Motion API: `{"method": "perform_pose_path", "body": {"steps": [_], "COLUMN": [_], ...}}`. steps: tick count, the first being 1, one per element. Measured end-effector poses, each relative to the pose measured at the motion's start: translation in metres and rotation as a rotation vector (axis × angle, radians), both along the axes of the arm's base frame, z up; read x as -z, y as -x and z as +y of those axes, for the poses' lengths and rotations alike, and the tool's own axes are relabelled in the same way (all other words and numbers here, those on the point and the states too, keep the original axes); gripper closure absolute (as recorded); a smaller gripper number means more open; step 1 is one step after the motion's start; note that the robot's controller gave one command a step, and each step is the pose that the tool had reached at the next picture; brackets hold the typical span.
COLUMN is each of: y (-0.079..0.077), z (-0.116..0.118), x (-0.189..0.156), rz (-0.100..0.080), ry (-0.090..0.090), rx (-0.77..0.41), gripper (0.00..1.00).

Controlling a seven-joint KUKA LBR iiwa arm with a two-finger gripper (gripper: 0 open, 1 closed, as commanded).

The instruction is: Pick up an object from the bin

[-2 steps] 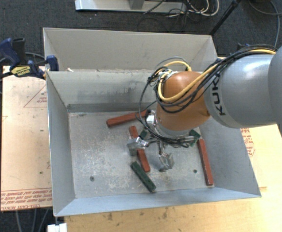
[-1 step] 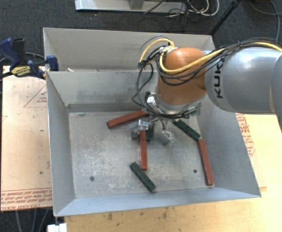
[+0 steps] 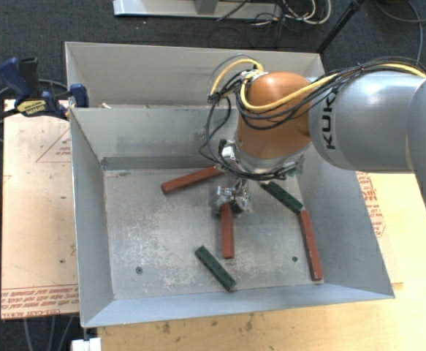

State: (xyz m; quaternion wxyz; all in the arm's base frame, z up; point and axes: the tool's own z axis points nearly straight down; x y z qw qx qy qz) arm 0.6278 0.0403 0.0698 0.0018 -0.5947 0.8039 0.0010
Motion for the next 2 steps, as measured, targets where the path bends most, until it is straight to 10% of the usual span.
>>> {"method": "perform_pose_path", "body": {"steps": [1,2], "y": [-0.001,-0.009], "z": [0.029,0.034], "x": [-0.020,-0.171], "rz": [0.000,-0.010], "ry": [0.001,0.003], "rx": [-0.495,-0.507], "gripper": [1.00,1.00]}}
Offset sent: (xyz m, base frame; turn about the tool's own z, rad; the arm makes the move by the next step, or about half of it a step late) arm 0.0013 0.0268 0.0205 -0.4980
